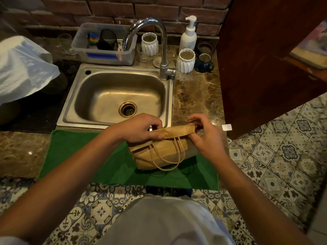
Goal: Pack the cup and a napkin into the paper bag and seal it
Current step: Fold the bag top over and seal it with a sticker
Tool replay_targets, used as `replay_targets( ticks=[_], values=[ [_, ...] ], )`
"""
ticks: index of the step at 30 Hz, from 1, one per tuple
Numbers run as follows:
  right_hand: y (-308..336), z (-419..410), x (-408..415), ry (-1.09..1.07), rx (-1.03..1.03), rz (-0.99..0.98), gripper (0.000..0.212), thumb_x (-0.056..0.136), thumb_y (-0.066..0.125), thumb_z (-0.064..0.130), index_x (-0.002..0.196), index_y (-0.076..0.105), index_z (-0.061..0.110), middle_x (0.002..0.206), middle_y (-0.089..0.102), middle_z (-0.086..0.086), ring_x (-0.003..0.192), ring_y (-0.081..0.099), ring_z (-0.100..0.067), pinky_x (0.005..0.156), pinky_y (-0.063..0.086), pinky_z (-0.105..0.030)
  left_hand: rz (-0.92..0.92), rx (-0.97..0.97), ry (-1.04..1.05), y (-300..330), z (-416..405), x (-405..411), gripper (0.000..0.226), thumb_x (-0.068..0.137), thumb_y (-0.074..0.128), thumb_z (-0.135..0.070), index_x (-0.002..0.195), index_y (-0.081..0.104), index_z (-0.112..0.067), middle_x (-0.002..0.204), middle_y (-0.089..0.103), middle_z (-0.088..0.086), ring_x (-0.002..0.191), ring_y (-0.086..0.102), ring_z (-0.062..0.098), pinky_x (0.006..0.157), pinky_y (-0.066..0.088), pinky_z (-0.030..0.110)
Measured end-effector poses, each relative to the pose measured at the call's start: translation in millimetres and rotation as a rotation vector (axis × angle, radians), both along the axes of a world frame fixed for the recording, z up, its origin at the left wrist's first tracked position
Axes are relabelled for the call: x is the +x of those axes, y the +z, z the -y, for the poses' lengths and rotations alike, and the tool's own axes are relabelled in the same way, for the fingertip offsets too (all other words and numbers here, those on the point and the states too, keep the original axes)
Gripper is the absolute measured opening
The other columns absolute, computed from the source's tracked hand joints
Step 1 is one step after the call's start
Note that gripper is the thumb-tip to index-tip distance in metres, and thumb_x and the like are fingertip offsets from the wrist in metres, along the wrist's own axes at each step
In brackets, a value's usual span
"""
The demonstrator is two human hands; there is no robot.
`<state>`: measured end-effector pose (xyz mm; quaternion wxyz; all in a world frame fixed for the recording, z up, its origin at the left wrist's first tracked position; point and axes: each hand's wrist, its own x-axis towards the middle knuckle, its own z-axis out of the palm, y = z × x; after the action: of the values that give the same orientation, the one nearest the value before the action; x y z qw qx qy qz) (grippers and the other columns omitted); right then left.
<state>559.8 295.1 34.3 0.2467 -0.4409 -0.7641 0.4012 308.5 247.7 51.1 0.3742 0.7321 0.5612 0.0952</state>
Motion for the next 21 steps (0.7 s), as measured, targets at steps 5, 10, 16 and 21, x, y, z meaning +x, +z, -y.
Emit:
replay_targets(
  ticks=[5, 10, 16, 21],
  values=[
    [20, -21, 0, 0.344, 0.057, 0.276, 0.048, 0.081, 0.081, 0.031, 0.126, 0.065, 0.027, 0.118, 0.062, 0.011, 0.112, 0.053, -0.012, 0.092, 0.042, -0.031, -0.04, 0.06, 0.003, 1, -2, 3, 0.02, 0.092, 0.069, -0.035, 0.09, 0.066, -0.016, 0.086, 0.064, -0.001, 0.08, 0.057, 0.017, 0.073, 0.047, 0.04],
    [26, -32, -22, 0.456, 0.201, 0.414, 0.049, 0.083, 0.067, 0.06, 0.119, 0.072, 0.027, 0.111, 0.072, 0.007, 0.104, 0.06, -0.014, 0.089, 0.047, -0.037, -0.029, 0.128, -0.006, 1, -3, 9, 0.018, 0.091, 0.069, -0.035, 0.091, 0.068, -0.016, 0.086, 0.064, -0.002, 0.078, 0.058, 0.015, 0.072, 0.048, 0.039],
    [12, -35, -33, 0.428, 0.091, 0.37, 0.024, 0.084, 0.075, 0.043, 0.102, 0.077, 0.027, 0.089, 0.074, 0.007, 0.082, 0.067, -0.015, 0.075, 0.055, -0.039, 0.039, 0.116, 0.114, 0, 5, 6, 0.027, 0.086, 0.074, -0.044, 0.098, 0.077, -0.02, 0.091, 0.07, -0.005, 0.084, 0.064, 0.011, 0.075, 0.052, 0.038],
    [12, -37, -26, 0.353, -0.035, 0.22, 0.023, 0.082, 0.083, 0.033, 0.102, 0.08, 0.02, 0.093, 0.077, 0.007, 0.085, 0.069, -0.011, 0.073, 0.051, -0.029, 0.014, 0.081, 0.167, -5, 15, -8, 0.031, 0.086, 0.072, -0.047, 0.099, 0.077, -0.019, 0.093, 0.069, -0.007, 0.085, 0.064, 0.012, 0.076, 0.053, 0.041]
  ],
)
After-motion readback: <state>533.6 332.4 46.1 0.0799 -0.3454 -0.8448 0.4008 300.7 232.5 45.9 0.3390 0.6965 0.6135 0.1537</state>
